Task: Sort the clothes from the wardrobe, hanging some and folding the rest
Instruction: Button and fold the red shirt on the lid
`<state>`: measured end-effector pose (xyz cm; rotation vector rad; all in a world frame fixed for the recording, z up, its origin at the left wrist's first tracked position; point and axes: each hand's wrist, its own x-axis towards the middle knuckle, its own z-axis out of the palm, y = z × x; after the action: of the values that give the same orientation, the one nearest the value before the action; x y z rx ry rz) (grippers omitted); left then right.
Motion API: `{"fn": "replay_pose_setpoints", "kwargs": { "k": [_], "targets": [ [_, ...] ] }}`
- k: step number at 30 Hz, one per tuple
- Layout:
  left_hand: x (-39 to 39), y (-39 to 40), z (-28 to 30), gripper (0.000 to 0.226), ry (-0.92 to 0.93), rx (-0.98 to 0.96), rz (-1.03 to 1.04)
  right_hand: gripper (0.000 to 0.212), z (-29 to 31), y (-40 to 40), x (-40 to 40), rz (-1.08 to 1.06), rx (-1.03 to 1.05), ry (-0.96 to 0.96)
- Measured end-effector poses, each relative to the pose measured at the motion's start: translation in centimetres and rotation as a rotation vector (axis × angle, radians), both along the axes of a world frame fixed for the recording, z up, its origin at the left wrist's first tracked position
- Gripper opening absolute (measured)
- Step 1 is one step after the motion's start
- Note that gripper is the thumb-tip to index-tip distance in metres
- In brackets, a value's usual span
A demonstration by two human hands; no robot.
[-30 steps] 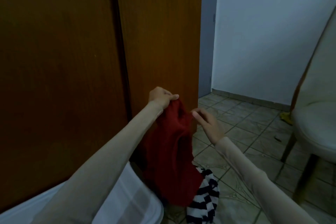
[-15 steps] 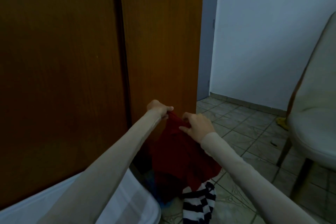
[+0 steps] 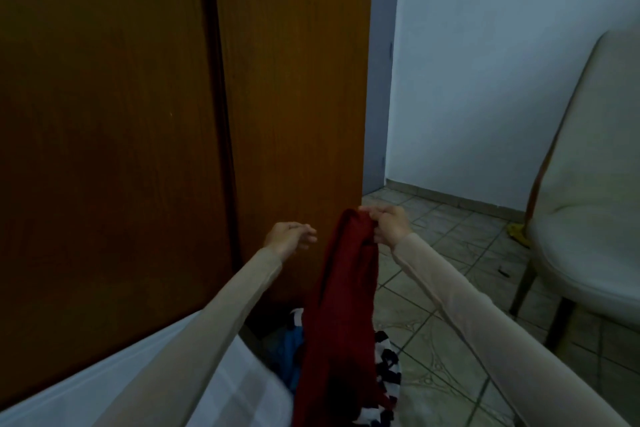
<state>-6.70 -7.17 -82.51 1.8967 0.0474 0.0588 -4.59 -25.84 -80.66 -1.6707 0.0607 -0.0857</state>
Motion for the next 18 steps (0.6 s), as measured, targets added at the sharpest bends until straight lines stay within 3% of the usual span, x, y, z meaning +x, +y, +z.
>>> {"fn": "replay_pose_setpoints", "kwargs": {
  "k": [4,10,15,18],
  "targets": [
    [-1.1,0.3,-0.9,0.030,0.043,0.042,-0.123,0.032,0.7,-0.1,0.1,-0.021,0.104,0.054],
    [-1.9,-0.2,-4.6,0.079,0.201,0.330,-0.387,0.036,1.3,0.3,-0.4,0.041,0.143,-0.060],
    [-1.8,-0.8,-6.9,0.048,0.080,0.248,-0.294,0.044,2.1,0.0,-1.1,0.057,0.028,-0.170],
    [-1.8,-0.1,-5.5,0.043,0.019,0.135,-0.219,0.043,2.3,-1.1,-1.3,0.033,-0.037,-0.205]
  ]
}}
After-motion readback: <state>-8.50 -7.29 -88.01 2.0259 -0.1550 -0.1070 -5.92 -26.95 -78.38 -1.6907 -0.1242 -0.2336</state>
